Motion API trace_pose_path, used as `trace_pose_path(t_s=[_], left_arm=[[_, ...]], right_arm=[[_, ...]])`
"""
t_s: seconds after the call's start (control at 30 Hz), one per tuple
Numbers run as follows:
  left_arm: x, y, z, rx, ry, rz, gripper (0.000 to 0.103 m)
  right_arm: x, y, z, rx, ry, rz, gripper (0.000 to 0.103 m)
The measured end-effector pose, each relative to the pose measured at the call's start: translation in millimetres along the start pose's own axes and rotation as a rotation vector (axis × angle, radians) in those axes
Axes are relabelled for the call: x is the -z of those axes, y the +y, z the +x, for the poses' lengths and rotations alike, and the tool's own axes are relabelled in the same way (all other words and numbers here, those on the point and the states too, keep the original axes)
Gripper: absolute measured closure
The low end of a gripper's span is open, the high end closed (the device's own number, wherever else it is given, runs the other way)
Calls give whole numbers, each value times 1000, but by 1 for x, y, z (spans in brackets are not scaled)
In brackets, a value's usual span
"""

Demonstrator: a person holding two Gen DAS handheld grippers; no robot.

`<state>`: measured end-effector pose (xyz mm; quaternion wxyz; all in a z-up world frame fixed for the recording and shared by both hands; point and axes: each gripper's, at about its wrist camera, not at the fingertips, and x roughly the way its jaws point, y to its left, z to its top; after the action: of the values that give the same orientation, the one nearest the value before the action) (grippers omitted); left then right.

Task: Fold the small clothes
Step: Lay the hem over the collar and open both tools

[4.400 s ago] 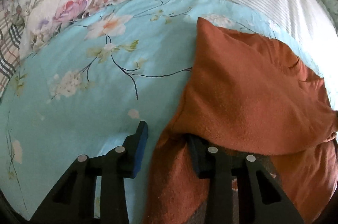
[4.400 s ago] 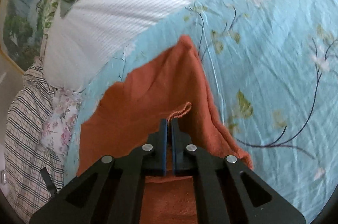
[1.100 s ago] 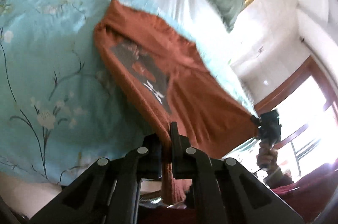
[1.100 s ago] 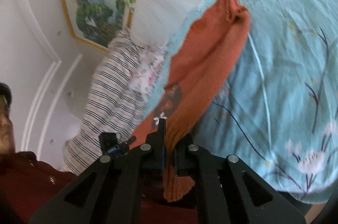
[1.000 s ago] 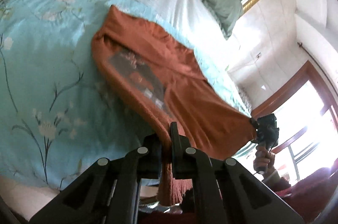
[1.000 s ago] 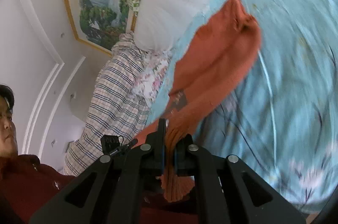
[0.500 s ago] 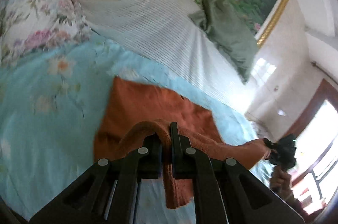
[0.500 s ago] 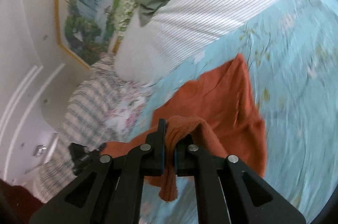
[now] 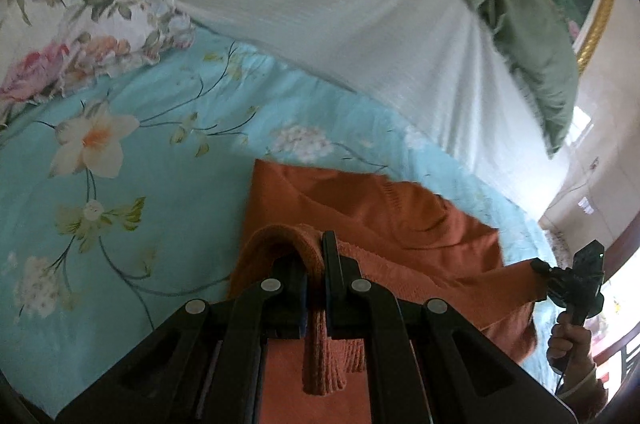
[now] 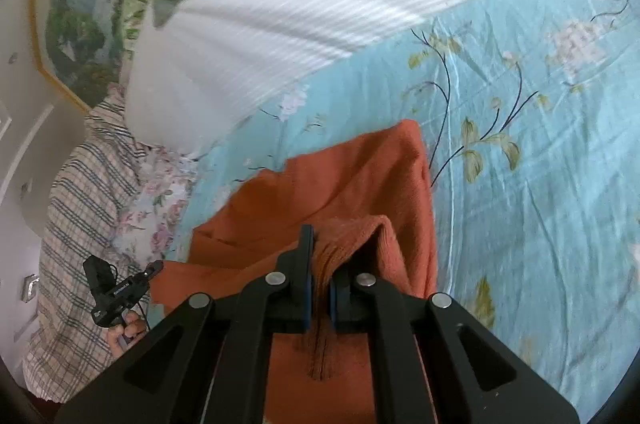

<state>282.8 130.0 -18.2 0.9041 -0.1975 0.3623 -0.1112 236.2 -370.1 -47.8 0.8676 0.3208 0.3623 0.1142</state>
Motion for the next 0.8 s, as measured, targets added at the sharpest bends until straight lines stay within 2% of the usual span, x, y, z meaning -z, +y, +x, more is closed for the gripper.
trace_pose_path(t_s=[0.17,0.23,0.3,0.37,0.4,0.43,0.47,0.53,0.63,0.73,0.8], left_arm=[[-5,19,38,-36,45,-20,98],[-3,26,56,-64,91,-24,96],[2,33,68,-74,135,-47,95],[5,34,61,-65,128,-57,94],[7,32,55,-71,122,-54,85],[10,29,47,-74,114,-44,74],[15,23,36,-76,100,-23,70],[27,7,19,-66,89,27,65],[54,-27,8,4,130,118,65],[77,-55,20,74,208,185,65],[84,-65,36,70,254,226,65]], right_arm=[[0,-23,32,101,75,43,95],[4,-33,34,87,86,90,95],[8,-36,22,70,59,124,93],[13,-28,-1,121,-17,91,86],[17,-21,-13,126,-55,65,81],[21,-14,-21,110,-77,41,80],[28,-4,-27,81,-77,7,80],[40,19,-24,53,-32,-79,80],[65,54,4,73,116,-240,80],[84,76,38,111,241,-376,80],[86,79,58,164,301,-432,80]])
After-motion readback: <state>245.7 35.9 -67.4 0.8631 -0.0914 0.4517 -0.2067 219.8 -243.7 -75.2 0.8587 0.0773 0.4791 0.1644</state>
